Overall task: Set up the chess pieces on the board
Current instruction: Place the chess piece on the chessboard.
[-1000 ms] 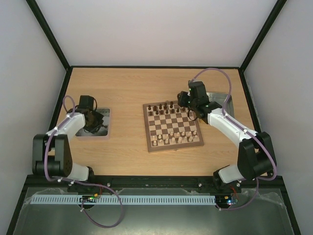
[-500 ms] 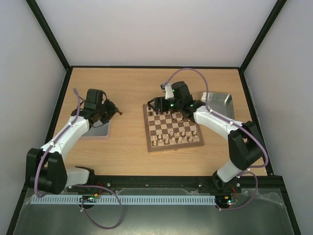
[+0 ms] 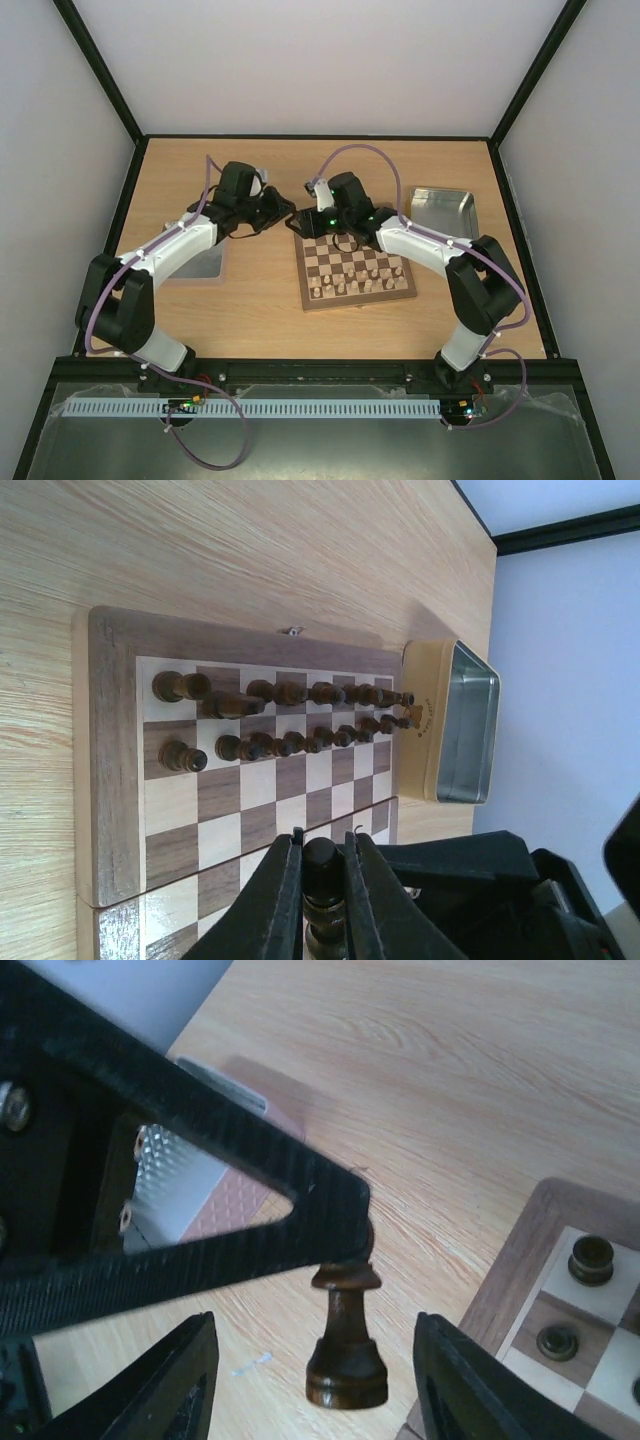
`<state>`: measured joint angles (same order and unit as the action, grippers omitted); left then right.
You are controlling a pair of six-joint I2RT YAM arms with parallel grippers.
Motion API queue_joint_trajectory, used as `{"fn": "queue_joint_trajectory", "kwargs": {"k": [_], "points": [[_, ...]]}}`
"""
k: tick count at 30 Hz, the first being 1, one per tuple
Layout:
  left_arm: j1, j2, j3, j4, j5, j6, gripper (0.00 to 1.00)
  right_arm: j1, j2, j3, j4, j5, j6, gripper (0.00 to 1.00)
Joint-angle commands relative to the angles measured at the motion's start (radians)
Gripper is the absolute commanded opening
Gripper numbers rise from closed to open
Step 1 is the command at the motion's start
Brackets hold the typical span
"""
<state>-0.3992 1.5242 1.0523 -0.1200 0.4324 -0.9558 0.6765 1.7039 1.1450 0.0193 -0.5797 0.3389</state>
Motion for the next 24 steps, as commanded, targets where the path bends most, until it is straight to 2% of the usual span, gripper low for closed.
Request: {"fn": "queue_joint_trajectory", "kwargs": {"k": [1, 5, 9, 12, 15, 18, 21, 24], "points": [[-0.007, 0.008, 0.032, 0.020, 0.030, 0.022, 0.07, 0.003, -0.002, 0.033, -0.017, 0.039, -0.013, 0.46], [-0.008, 0.007, 0.030, 0.017, 0.030, 0.020, 0.07, 0.003, -0.019, 0.015, -0.004, 0.065, -0.016, 0.27], [-0.009, 0.004, 0.035, 0.012, 0.034, 0.026, 0.08, 0.004, -0.020, 0.021, -0.013, 0.093, -0.033, 0.14], [-0.008, 0.010, 0.061, -0.027, 0.049, 0.053, 0.14, 0.003, -0.024, 0.027, -0.020, 0.119, -0.061, 0.02], [0.002, 0.020, 0.105, -0.081, 0.111, 0.115, 0.37, 0.003, -0.049, 0.019, -0.008, 0.132, -0.119, 0.02], [0.025, 0.041, 0.160, -0.168, 0.218, 0.189, 0.54, 0.003, -0.094, -0.005, 0.002, 0.127, -0.210, 0.02], [0.037, 0.060, 0.206, -0.277, 0.308, 0.270, 0.60, 0.003, -0.135, -0.056, 0.035, 0.123, -0.287, 0.02], [0.043, 0.084, 0.240, -0.364, 0.376, 0.324, 0.61, 0.003, -0.167, -0.090, 0.055, 0.085, -0.351, 0.02]]}}
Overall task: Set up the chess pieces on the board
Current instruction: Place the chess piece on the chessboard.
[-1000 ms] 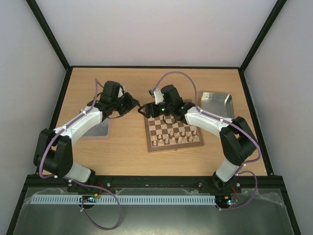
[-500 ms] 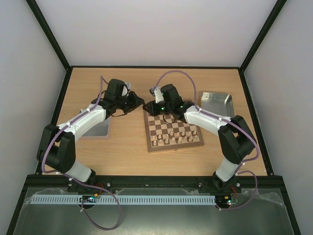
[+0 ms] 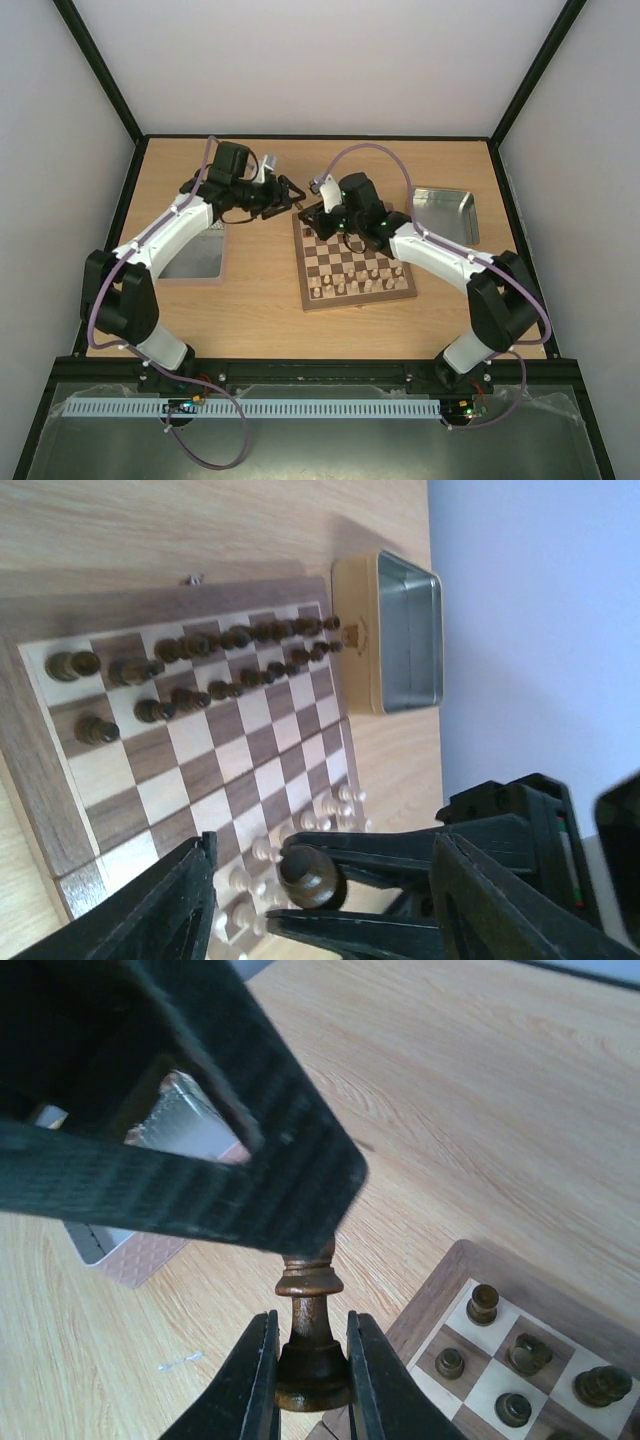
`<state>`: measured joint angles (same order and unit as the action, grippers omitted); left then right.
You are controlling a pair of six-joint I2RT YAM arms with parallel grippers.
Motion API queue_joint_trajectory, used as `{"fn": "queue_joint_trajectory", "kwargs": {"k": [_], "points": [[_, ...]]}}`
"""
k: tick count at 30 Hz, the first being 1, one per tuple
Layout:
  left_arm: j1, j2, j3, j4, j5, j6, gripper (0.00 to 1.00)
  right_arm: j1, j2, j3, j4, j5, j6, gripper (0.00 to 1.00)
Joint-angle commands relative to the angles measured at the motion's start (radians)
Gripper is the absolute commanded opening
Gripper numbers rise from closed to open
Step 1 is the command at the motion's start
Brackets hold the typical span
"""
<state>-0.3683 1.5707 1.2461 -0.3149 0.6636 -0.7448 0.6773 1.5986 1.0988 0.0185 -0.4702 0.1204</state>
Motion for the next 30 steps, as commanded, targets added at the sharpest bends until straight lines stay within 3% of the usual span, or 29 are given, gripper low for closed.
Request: {"fn": "queue_joint_trajectory", "kwargs": {"k": [1, 8, 16, 21, 23, 27, 30], "points": [[0.016, 0.044, 0.057, -0.191, 0.161, 0.127, 0.60, 0.002, -0.073, -0.059, 0.072, -0.029, -0.147, 0.02], [0.034, 0.065, 0.079, -0.194, 0.322, 0.118, 0.37, 0.001, -0.108, -0.109, 0.129, -0.023, -0.201, 0.02], [0.035, 0.089, 0.067, -0.216, 0.350, 0.143, 0.19, 0.002, -0.104, -0.107, 0.123, -0.056, -0.239, 0.02], [0.037, 0.096, 0.075, -0.208, 0.344, 0.142, 0.17, 0.002, -0.109, -0.111, 0.100, -0.085, -0.287, 0.02], [0.036, 0.101, 0.074, -0.203, 0.355, 0.135, 0.29, 0.002, -0.109, -0.112, 0.093, -0.092, -0.301, 0.02], [0.038, 0.097, 0.075, -0.185, 0.369, 0.133, 0.37, 0.002, -0.105, -0.110, 0.076, -0.093, -0.312, 0.02], [0.038, 0.098, 0.074, -0.182, 0.368, 0.129, 0.28, 0.002, -0.105, -0.110, 0.070, -0.099, -0.319, 0.02]]}}
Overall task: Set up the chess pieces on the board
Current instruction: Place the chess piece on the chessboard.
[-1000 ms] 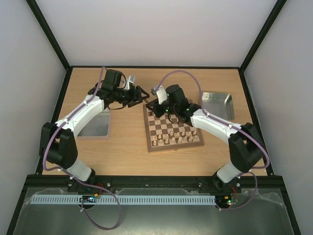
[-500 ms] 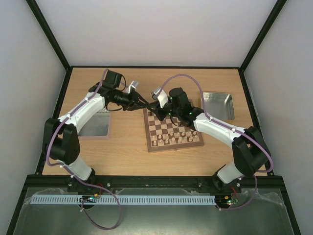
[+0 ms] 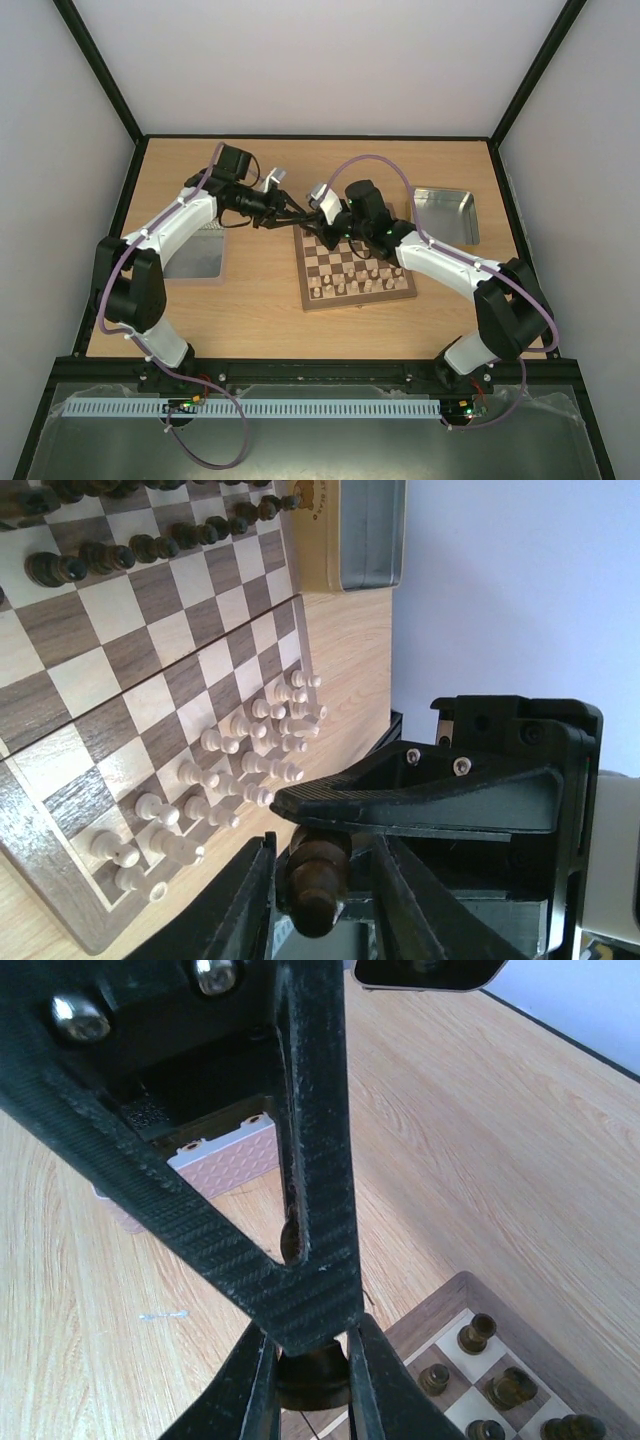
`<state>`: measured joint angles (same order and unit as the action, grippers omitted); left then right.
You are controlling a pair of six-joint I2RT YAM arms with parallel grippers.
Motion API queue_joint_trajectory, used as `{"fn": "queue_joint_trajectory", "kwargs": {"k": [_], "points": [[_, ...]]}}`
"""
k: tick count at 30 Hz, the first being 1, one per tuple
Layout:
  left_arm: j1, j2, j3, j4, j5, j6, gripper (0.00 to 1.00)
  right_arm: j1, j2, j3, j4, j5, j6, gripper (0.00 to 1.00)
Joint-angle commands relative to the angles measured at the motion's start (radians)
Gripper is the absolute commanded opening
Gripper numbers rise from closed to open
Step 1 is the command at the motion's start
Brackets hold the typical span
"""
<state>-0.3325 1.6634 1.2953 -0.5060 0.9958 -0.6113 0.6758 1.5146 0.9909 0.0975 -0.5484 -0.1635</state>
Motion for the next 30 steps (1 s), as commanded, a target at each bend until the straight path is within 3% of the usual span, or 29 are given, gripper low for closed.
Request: {"fn": "queue_joint_trajectory", "kwargs": {"k": [1, 9, 11, 13, 17, 22, 25, 30], "points": [[0.002, 0.007, 0.023, 0.010, 0.035, -0.006, 0.24, 0.004, -0.020, -0.002, -0.010, -0.022, -0.038, 0.02], [0.003, 0.006, 0.015, -0.004, 0.015, 0.009, 0.07, 0.004, -0.021, -0.003, -0.023, 0.001, -0.040, 0.06], [0.001, 0.003, 0.018, -0.006, -0.009, 0.019, 0.06, 0.004, -0.026, -0.003, -0.022, 0.030, -0.010, 0.20], [0.002, -0.005, 0.020, -0.004, -0.054, 0.029, 0.06, 0.002, -0.037, -0.005, -0.026, 0.069, 0.034, 0.44], [0.002, -0.021, 0.029, 0.014, -0.198, 0.040, 0.06, -0.020, -0.087, -0.037, -0.045, 0.110, 0.107, 0.63], [-0.035, -0.019, 0.065, 0.068, -0.396, 0.058, 0.07, -0.108, -0.218, -0.163, -0.002, 0.195, 0.271, 0.67], [-0.103, 0.037, 0.166, 0.042, -0.533, 0.098, 0.07, -0.166, -0.311, -0.235, 0.012, 0.416, 0.426, 0.67], [-0.247, 0.188, 0.380, -0.027, -0.716, 0.176, 0.07, -0.237, -0.385, -0.240, -0.114, 0.731, 0.654, 0.65]]}}
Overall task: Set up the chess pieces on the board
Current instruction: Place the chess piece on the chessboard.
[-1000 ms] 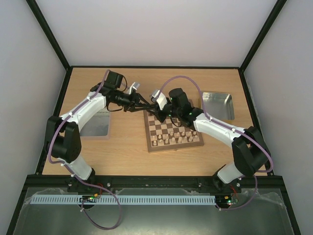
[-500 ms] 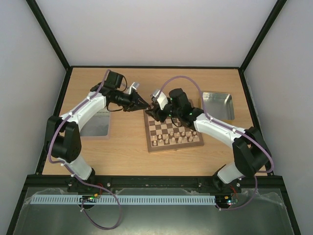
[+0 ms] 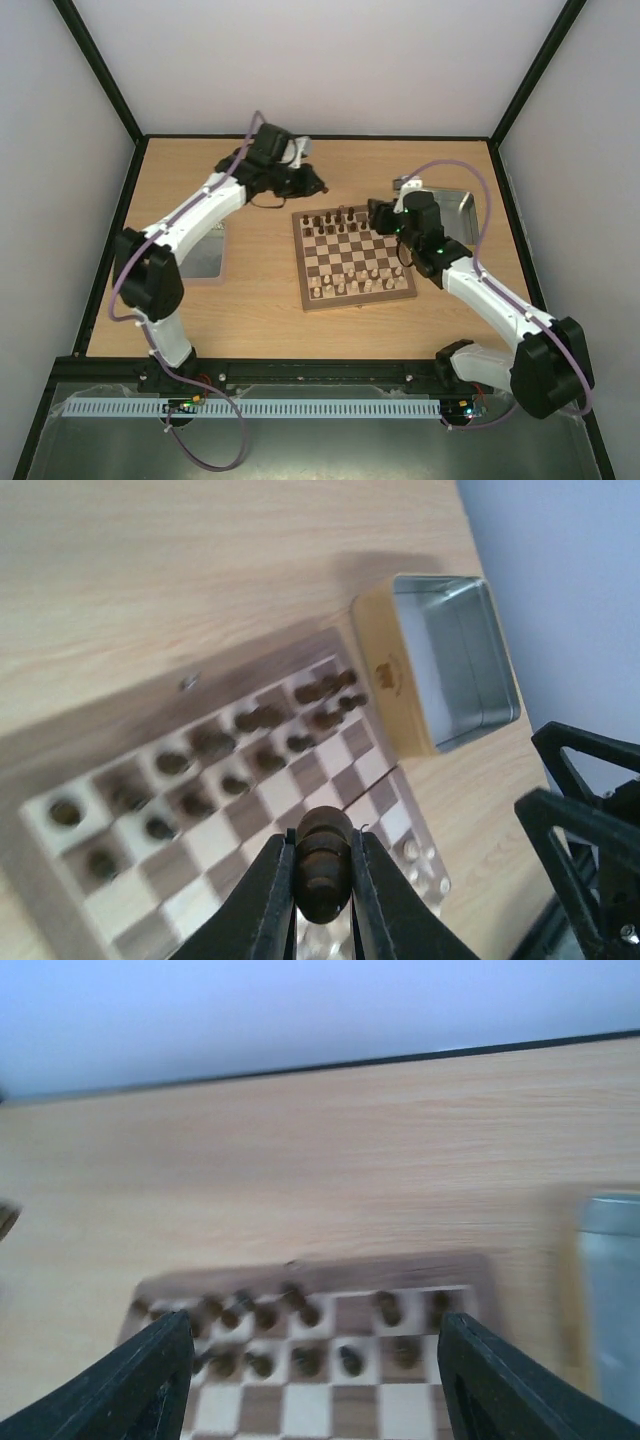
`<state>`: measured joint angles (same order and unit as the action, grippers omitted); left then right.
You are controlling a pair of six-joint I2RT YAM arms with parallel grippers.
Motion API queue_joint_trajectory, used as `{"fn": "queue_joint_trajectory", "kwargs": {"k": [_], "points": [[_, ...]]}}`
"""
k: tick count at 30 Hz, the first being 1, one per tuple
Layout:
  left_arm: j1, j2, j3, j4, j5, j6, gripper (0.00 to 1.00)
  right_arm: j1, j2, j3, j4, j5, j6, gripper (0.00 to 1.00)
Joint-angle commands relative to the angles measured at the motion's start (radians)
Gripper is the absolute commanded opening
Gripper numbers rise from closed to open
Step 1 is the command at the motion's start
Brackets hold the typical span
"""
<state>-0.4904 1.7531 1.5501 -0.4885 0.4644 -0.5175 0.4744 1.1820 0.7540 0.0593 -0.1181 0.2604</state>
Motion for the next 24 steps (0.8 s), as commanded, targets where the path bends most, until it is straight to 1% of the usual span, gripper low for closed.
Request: {"fn": "queue_joint_trajectory", "kwargs": {"k": [1, 4, 9, 13, 17, 21, 24], "points": [[-0.115, 0.132, 0.165, -0.055, -0.217, 0.095, 0.07, -0.048, -0.064, 0.000, -0.114, 0.344, 0.266, 0.65], [-0.185, 0.224, 0.284, -0.082, -0.310, 0.133, 0.07, -0.065, -0.097, 0.002, -0.203, 0.462, 0.355, 0.65], [-0.266, 0.374, 0.435, -0.098, -0.394, 0.195, 0.07, -0.075, -0.172, -0.014, -0.317, 0.585, 0.406, 0.65], [-0.302, 0.466, 0.545, -0.131, -0.447, 0.247, 0.07, -0.076, -0.242, -0.050, -0.350, 0.560, 0.418, 0.65], [-0.326, 0.527, 0.614, -0.155, -0.518, 0.306, 0.07, -0.076, -0.289, -0.080, -0.372, 0.536, 0.436, 0.65], [-0.329, 0.559, 0.627, -0.166, -0.562, 0.338, 0.07, -0.076, -0.300, -0.088, -0.383, 0.534, 0.441, 0.65], [-0.329, 0.577, 0.627, -0.163, -0.558, 0.358, 0.07, -0.076, -0.295, -0.089, -0.380, 0.527, 0.440, 0.65]]}}
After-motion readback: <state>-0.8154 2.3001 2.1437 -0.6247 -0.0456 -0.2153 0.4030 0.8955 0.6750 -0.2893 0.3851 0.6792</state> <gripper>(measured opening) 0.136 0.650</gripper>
